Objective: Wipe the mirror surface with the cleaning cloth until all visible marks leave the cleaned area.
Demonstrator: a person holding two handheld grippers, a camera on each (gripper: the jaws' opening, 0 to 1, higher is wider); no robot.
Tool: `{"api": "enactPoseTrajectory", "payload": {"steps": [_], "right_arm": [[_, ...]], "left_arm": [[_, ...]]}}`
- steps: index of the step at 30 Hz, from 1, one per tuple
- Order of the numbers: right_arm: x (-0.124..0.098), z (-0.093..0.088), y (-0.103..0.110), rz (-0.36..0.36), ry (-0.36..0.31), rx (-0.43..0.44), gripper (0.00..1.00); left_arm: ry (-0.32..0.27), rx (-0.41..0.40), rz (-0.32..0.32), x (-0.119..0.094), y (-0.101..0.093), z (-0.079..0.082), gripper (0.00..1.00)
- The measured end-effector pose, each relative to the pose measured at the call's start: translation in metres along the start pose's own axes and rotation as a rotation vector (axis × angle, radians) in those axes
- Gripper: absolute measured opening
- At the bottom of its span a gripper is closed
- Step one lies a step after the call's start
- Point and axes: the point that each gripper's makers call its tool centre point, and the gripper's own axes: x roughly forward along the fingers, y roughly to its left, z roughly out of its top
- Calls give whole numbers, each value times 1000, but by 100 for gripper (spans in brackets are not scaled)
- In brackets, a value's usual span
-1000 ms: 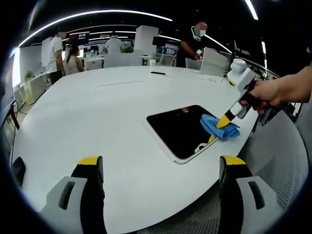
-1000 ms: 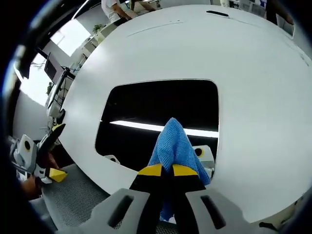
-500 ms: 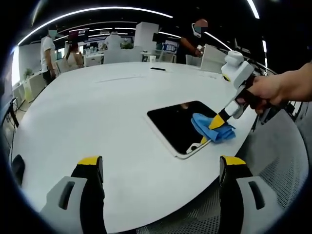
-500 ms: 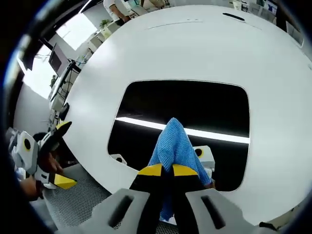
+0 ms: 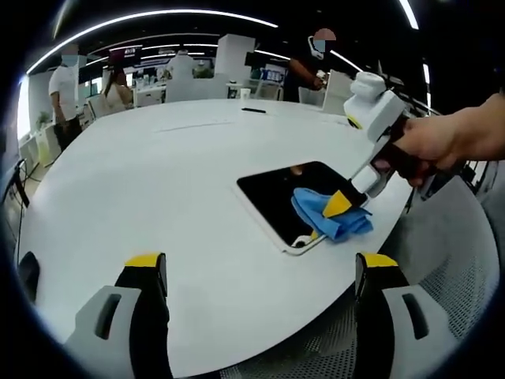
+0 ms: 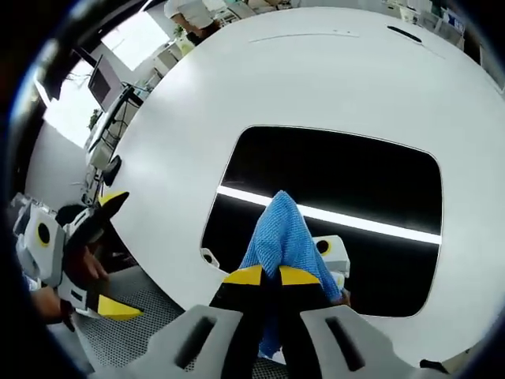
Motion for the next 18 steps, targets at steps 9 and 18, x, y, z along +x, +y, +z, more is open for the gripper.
{"api": "enactPoseTrajectory", "payload": {"steps": [9,18], "right_arm": [[5,1,17,8,-8,-18,0],[9,3,24,1,-6,-44,0]], "left_arm": [[6,4,-15,1,-3,-1,98],[6,5,-20,1,-6,0,98]]}}
